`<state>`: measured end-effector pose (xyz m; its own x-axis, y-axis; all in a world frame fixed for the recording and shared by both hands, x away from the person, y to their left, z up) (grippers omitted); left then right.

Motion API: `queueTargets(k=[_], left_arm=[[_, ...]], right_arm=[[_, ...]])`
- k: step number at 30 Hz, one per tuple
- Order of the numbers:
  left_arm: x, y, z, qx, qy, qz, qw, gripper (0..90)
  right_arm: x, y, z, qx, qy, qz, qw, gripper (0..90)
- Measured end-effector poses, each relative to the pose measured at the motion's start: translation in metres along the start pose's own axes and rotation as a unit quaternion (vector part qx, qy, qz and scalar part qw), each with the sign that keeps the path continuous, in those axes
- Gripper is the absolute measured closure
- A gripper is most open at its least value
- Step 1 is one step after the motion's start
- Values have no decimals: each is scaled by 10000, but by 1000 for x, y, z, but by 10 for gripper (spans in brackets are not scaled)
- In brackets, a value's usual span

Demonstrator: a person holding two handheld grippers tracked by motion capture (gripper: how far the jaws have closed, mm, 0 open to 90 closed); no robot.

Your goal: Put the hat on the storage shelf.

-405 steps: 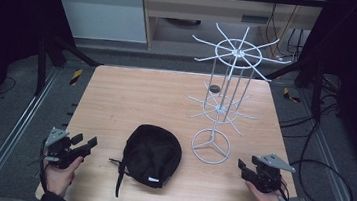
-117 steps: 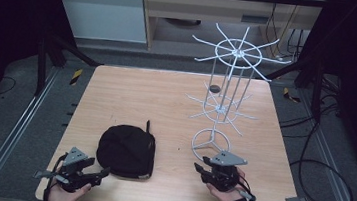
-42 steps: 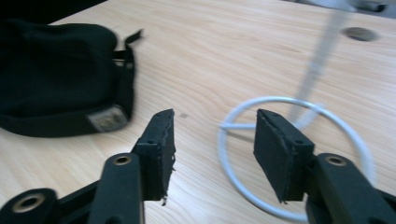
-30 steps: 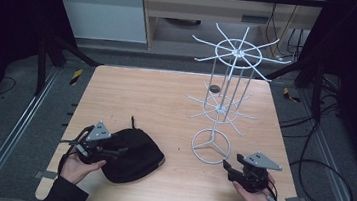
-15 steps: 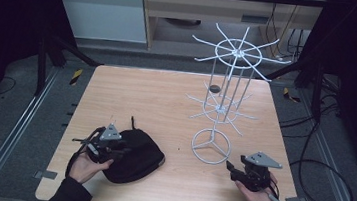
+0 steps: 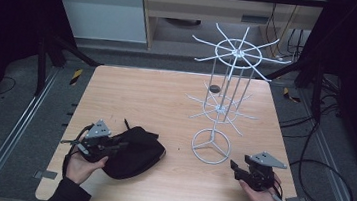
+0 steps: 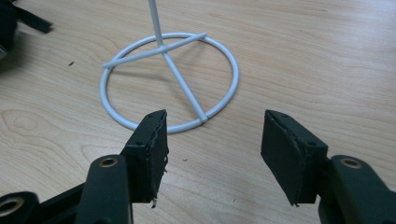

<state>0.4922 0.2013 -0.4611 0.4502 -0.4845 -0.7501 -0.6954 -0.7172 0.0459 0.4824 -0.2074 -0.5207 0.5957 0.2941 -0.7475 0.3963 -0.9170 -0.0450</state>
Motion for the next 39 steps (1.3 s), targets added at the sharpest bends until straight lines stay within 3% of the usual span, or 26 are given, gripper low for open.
queueTargets(k=[2,3,4,5,8,9,10,12,13,14,15,16,22,24,25,32,39], left_arm=[[-8,2,-5,-86,303,52,9995,715],[-8,2,-5,-86,303,52,9995,716],[-15,3,-9,-170,550,108,9983,716],[-15,3,-9,-170,550,108,9983,716],[-26,6,-17,-331,929,172,9950,716],[-32,8,-22,-426,1129,208,9925,716],[-32,8,-22,-426,1129,208,9925,716],[-39,9,-27,-538,1332,274,9893,716],[-42,9,-30,-584,1438,308,9874,716],[-49,9,-35,-698,1636,370,9834,716],[-49,9,-35,-698,1636,370,9834,716],[-53,9,-38,-736,1732,375,9814,716],[-75,5,-55,-941,2356,337,9667,716],[-85,4,-63,-1041,2598,358,9594,716],[-88,4,-65,-1044,2659,349,9577,716],[-115,10,-91,-1116,3234,450,9386,716],[-132,22,-116,-981,3500,473,9304,716]], right_arm=[[-1,1,0,39,-4,-10,10000,414],[0,2,0,26,8,19,10000,414],[0,2,0,56,7,23,10000,413],[0,2,0,56,7,23,10000,413],[0,3,0,25,54,43,10000,413],[-2,2,-1,60,101,18,9999,410],[-2,2,-1,60,101,18,9999,410],[-3,3,-2,58,150,38,9999,406],[-3,3,-2,46,169,56,9998,406],[-2,4,-2,26,187,80,9998,405],[-2,4,-2,26,187,80,9998,405],[-3,4,-2,42,185,72,9998,403],[-2,4,-2,23,197,89,9998,400],[-2,4,-2,10,204,110,9997,399],[-2,4,-2,7,205,119,9997,398],[-3,5,-2,1,219,125,9997,395],[-2,6,-2,-58,239,172,9995,394]])
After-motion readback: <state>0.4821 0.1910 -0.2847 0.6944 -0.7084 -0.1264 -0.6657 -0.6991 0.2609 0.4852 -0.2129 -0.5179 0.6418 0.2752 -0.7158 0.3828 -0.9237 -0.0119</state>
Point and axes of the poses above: each handheld gripper's, and its own axes: x roughly forward along the jaws, z roughly out of its underside, y roughly to its right, the point moved 8 cm from there along x, roughly forward along the jaws, and after that the axes turned 14 degrees about -y, right-handed, at the moved point
